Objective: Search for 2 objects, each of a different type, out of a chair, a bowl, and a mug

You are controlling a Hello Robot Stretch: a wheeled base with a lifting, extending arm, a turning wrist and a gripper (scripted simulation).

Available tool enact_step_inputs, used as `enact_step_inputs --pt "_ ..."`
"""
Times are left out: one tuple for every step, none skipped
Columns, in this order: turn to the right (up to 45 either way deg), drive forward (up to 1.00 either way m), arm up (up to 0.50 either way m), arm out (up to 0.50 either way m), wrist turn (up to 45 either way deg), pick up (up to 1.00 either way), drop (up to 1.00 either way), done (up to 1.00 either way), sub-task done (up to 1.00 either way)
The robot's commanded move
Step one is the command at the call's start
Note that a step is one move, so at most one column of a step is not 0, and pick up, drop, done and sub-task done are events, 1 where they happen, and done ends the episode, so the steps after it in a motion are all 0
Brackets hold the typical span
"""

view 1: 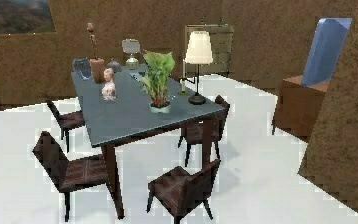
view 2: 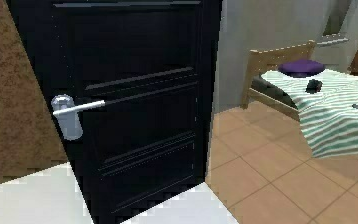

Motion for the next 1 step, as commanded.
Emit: enact_step_inputs --pt "0.0 0.00 0.00 0.00 0.0 0.00 0.00 1.00 0.00"
